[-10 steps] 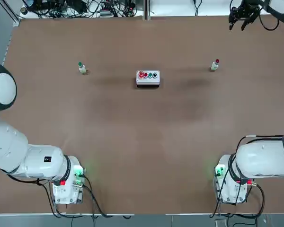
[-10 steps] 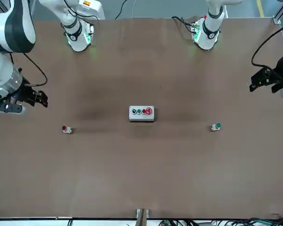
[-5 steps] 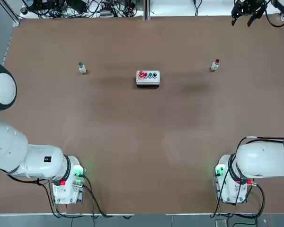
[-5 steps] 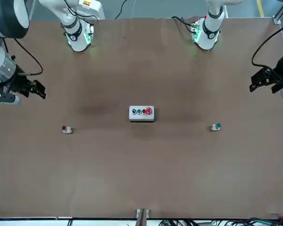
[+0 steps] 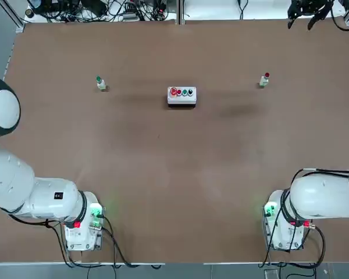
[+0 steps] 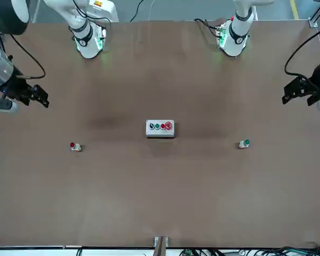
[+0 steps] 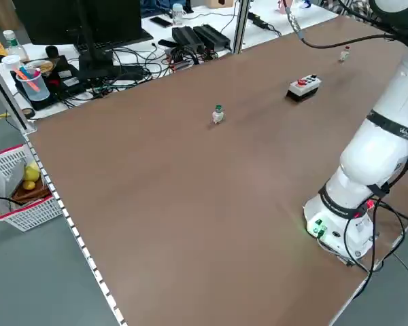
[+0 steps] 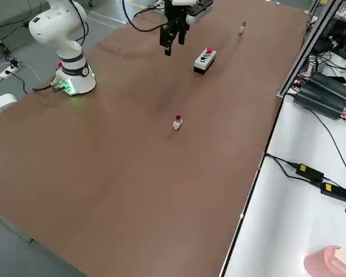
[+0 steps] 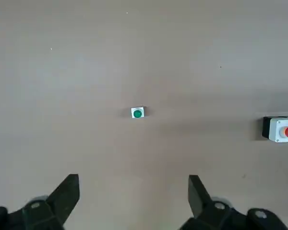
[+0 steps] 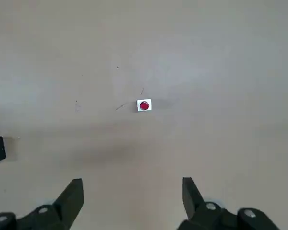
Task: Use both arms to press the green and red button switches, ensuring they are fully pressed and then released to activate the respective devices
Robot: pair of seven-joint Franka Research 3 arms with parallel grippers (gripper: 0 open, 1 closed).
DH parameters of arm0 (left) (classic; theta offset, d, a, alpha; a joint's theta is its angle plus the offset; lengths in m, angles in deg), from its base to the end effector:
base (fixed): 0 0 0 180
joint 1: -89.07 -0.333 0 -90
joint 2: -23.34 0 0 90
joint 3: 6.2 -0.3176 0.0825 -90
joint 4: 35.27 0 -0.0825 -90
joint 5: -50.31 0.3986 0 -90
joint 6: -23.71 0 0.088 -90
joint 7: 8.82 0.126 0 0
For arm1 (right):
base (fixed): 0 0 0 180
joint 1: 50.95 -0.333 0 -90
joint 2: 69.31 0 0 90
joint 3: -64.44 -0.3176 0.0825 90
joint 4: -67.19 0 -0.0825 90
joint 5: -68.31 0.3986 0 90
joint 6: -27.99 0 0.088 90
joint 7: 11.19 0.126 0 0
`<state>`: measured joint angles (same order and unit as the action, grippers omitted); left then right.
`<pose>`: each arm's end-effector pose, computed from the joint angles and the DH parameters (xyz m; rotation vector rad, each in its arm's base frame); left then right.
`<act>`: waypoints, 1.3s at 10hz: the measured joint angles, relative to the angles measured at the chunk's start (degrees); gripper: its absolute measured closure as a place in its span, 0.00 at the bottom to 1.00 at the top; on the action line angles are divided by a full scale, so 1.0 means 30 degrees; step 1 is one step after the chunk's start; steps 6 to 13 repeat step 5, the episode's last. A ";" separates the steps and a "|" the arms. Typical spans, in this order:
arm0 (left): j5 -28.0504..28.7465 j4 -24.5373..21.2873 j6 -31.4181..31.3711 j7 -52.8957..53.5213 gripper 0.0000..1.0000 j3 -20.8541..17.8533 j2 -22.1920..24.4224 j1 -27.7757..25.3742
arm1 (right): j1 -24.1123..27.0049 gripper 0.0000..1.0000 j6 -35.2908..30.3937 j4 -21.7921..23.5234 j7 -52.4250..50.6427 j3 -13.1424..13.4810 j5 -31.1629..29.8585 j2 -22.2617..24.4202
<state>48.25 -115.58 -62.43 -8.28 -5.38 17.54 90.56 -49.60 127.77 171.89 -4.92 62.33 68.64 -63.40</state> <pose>0.5937 -0.0282 0.6241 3.1032 -0.0809 -0.0001 0.5460 0.0086 0.5535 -3.1348 0.1526 -0.0268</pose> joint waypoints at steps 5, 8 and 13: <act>0.0000 0.0000 0.0000 0.0000 0.00 0.0016 0.0000 0.0006 | 0.0137 0.02 -0.0648 -0.0025 0.0002 0.0005 0.0092 0.0764; 0.0000 0.0000 0.0000 0.0000 0.00 0.0016 0.0000 0.0006 | 0.0137 0.02 -0.0648 -0.0025 0.0002 0.0005 0.0092 0.0764; 0.0000 0.0000 0.0000 0.0000 0.00 0.0016 0.0000 0.0006 | 0.0137 0.02 -0.0648 -0.0025 0.0002 0.0005 0.0092 0.0764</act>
